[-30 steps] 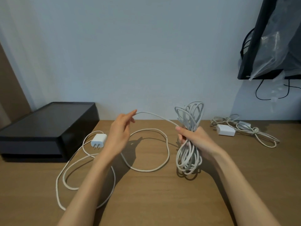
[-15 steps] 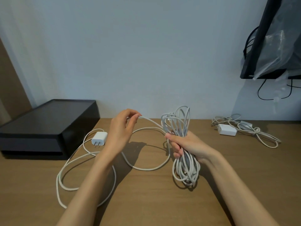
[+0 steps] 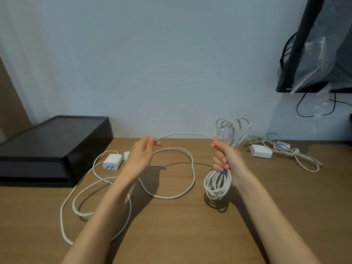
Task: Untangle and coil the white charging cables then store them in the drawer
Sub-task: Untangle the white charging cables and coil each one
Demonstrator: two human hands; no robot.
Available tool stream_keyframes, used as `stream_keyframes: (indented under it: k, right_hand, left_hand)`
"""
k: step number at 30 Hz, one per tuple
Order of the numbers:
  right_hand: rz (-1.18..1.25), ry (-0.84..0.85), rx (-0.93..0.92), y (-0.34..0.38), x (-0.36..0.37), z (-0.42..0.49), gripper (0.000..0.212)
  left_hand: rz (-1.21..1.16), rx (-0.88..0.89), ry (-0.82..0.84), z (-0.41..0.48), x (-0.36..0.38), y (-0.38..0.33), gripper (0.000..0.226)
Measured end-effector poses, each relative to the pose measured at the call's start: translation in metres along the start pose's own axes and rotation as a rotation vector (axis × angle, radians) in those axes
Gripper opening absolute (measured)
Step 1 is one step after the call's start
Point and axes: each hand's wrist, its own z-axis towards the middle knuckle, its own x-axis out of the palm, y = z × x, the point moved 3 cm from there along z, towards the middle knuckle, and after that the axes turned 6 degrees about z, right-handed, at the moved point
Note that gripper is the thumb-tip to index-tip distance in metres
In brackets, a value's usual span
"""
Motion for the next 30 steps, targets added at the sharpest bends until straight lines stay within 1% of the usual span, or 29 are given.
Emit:
stream_keyframes:
  k: [3, 5, 8, 11, 14, 16, 19, 22, 25, 27, 29, 30]
  right_hand:
    - [0.171, -0.051, -0.006, 0.007, -0.007, 0.001, 0.027]
    - [0.203, -0.068, -0.019, 0.006, -0.008, 0.002, 0.026]
    - [0.157, -0.078, -0.031, -0.002, -0.002, 0.002, 0.02]
    - [0.052, -0.054, 0.005, -0.015, 0.008, -0.001, 0.017]
    - [-0.148, -0.033, 0.012, -0.028, 0.015, -0.002, 0.024]
    - [-0.244, 0.0, 0.025, -0.032, 0.02, -0.003, 0.03]
    - [-0.232, 0.037, 0.034, -0.034, 0.023, -0.006, 0.028]
    - [-0.185, 0.059, 0.044, -0.034, 0.024, -0.007, 0.026]
    - [-0.094, 0.108, 0.064, -0.032, 0.025, -0.006, 0.026]
    - [-0.049, 0.141, 0.08, -0.03, 0.026, -0.006, 0.032]
    - [-0.092, 0.131, 0.053, -0.03, 0.026, -0.006, 0.038]
    - [-0.124, 0.116, 0.025, -0.03, 0.025, -0.007, 0.035]
  left_hand:
    - [0.018, -0.033, 0.004, 0.001, -0.002, 0.003, 0.031]
    - [0.006, -0.017, -0.01, 0.001, 0.0, 0.002, 0.029]
    - [-0.105, 0.0, 0.001, -0.003, 0.008, -0.004, 0.027]
    - [-0.201, 0.064, 0.042, -0.008, 0.014, -0.013, 0.024]
    - [-0.187, 0.145, 0.101, -0.012, 0.02, -0.018, 0.018]
    - [-0.125, 0.202, 0.147, -0.014, 0.025, -0.019, 0.016]
    - [-0.009, 0.278, 0.195, -0.019, 0.034, -0.02, 0.016]
    - [0.043, 0.309, 0.214, -0.021, 0.039, -0.02, 0.015]
    - [0.051, 0.295, 0.225, -0.02, 0.04, -0.018, 0.015]
    - [0.038, 0.279, 0.225, -0.02, 0.04, -0.017, 0.016]
    - [0.028, 0.267, 0.229, -0.02, 0.04, -0.017, 0.017]
    - [0.029, 0.268, 0.234, -0.02, 0.04, -0.017, 0.017]
